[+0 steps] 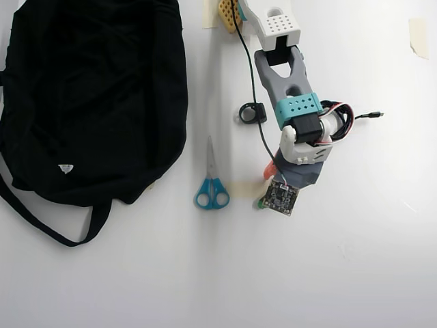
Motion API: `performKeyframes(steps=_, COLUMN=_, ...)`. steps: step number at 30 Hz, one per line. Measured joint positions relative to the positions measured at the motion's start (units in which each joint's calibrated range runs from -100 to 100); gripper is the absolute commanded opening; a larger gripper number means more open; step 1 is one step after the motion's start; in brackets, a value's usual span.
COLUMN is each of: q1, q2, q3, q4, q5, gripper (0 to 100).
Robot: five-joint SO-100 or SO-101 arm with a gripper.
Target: Put the green marker into the black bag
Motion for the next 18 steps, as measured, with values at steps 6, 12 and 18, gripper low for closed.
performKeyframes(steps=6, q1=0.00, q2=0.00, q3=0.00, q4=0.00, q5=0.00, gripper=23)
performKeyframes(steps=12, q1=0.00, q2=0.00, q3=0.00, q4=0.43, q5=0.00, gripper=23)
performKeyframes(steps=18, q1=-0.15, q2=0.17, q3=0.00, q4=2.40, q5=0.00, gripper=23)
